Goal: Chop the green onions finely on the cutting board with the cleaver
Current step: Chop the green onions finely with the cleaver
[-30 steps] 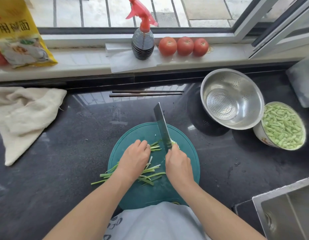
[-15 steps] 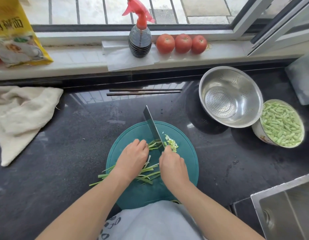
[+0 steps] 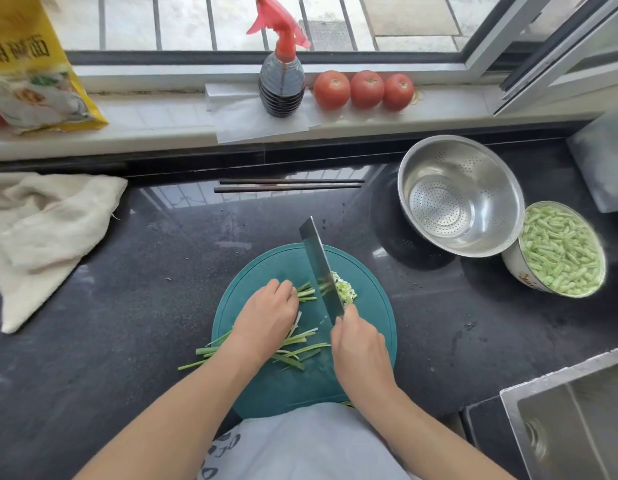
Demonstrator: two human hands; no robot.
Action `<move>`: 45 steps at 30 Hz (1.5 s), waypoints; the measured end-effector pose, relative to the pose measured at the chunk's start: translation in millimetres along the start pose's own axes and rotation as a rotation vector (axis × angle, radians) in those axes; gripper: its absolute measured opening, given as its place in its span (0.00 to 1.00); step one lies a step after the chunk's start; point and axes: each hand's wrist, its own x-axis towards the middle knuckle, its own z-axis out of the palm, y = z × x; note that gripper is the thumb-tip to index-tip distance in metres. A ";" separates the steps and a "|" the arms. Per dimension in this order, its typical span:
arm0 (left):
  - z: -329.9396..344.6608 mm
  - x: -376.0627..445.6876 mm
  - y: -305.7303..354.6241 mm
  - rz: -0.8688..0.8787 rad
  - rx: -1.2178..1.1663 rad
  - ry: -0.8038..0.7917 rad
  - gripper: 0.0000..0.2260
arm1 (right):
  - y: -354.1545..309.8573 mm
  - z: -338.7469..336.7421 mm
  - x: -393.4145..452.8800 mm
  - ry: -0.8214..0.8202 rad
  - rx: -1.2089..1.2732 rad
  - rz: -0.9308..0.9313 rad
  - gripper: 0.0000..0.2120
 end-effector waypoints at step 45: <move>2.4 -2.8 10.0 -0.244 -0.143 0.051 0.11 | 5.9 0.5 2.8 -0.005 0.020 -0.079 0.08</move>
